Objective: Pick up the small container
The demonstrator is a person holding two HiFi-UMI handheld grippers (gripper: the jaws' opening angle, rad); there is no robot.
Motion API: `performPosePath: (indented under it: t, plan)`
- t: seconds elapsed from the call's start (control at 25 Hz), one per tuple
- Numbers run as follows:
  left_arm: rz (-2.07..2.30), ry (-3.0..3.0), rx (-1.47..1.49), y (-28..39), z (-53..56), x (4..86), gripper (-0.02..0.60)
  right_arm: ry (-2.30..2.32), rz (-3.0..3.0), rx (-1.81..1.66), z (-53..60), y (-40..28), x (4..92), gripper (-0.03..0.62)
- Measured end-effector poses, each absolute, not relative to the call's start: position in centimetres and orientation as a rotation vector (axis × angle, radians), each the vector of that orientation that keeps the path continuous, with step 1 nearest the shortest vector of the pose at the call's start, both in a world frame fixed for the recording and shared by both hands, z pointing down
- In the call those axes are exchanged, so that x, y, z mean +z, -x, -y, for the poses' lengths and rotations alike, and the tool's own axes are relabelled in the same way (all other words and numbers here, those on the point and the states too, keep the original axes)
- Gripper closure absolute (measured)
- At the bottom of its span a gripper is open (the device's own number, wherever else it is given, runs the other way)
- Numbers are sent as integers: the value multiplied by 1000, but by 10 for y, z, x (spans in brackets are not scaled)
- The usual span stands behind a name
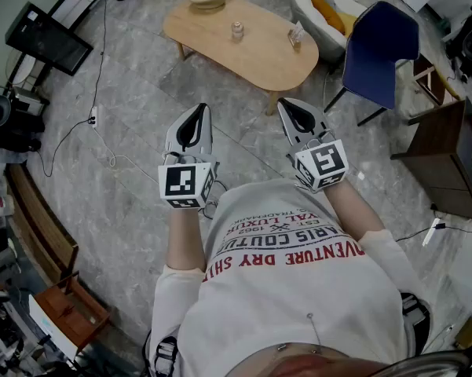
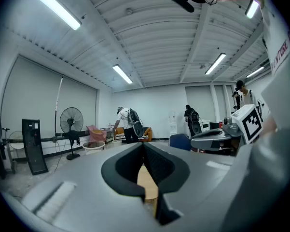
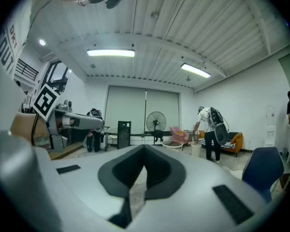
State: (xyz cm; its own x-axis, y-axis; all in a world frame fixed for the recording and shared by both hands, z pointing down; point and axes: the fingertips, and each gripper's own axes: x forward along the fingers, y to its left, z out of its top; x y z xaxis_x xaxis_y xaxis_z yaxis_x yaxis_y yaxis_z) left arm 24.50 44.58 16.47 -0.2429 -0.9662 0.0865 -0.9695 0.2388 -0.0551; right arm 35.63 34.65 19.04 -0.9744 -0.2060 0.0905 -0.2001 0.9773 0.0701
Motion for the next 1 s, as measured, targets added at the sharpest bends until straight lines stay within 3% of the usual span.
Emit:
performPosePath:
  t: [0.68,0.72,0.76,0.8,0.84,1.0]
  plan:
    - [2425,-1961,74,-239,-461,166,568,-393,3044,-66,-358,-345,193,588]
    - [2414,-1979,53,-238,-461,167,542,-392,3043,-55,-358,-343,194,588]
    - [2403,-1994,36,-237,-462,167,455,-392,3042,-45,-359,-340,196,588]
    - [2395,-2005,28,-235,-462,169,329,-392,3039,-36,-360,-337,198,588]
    - [2394,-2006,32,-232,-463,171,273,-392,3034,-28,-361,-333,199,588]
    - [2398,-1960,43,-216,-470,180,270,-378,3011,-27,-362,-322,203,588]
